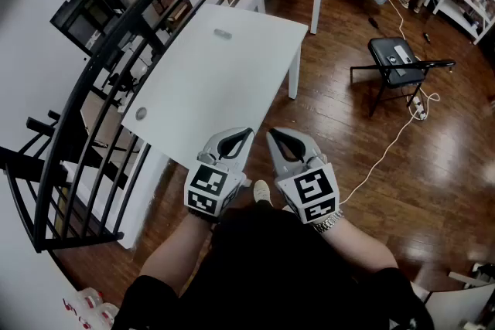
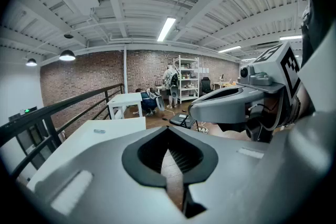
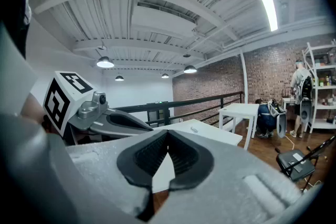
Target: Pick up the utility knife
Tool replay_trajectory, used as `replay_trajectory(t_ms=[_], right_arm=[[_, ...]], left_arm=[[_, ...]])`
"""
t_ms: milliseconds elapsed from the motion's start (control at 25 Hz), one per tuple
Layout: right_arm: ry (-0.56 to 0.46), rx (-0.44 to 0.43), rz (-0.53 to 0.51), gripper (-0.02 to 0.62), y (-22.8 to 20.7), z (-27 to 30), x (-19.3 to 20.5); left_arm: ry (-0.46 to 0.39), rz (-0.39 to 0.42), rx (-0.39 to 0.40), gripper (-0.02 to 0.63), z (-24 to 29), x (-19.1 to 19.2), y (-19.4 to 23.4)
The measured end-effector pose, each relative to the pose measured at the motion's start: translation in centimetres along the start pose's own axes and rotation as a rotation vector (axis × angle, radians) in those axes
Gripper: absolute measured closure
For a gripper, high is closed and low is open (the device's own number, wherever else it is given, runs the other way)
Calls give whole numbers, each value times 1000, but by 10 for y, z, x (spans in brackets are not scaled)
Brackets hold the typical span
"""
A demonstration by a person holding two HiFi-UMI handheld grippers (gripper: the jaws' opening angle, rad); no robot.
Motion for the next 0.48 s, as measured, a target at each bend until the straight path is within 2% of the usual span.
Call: replay_trajectory(t_ms=[240,480], right_arm=[[29,-7,-19,603,-20,44,-3],[84,-22,-83,603,-27,92,-16]], left_arm=[[-31,-42,-15,591,25,-7,37],[-73,-103,-32,591,35,-6,84]])
Point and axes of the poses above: the fingertips, and each gripper's own axes: z forward along the fingers, y to its left, x out of its underside, the point moved 8 cm from there along -z, backward along the fingers, and after that the axes turned 5 degrees about -y, right-handed, at the moved point
